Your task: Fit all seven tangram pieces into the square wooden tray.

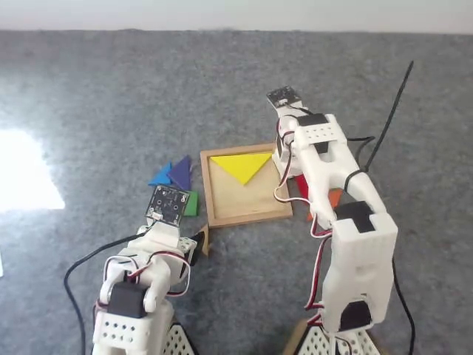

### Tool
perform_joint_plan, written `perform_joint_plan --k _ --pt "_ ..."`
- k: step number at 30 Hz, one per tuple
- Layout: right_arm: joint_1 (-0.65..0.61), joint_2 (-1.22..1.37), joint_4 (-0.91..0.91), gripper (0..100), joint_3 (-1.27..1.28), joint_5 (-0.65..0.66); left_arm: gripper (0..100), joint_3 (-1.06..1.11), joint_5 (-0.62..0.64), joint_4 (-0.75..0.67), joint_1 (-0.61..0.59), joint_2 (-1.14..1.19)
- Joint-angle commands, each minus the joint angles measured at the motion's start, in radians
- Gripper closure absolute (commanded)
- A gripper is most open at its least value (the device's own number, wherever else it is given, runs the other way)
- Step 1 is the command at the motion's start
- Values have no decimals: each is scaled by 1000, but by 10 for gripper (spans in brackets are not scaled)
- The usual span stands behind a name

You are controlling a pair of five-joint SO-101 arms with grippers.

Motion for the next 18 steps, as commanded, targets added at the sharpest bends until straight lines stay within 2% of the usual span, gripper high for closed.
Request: perform_joint_plan --k 1,3,9,18 --pt "1 28 33 584 -52 8 793 -5 -14 5 5 -21" --pt "-1 33 53 612 -52 6 793 -5 -14 5 5 -21" --pt "-1 33 53 776 -52 5 793 -5 -14 5 5 -21" --pt "8 33 58 778 -52 -60 793 -5 -14 5 5 -21"
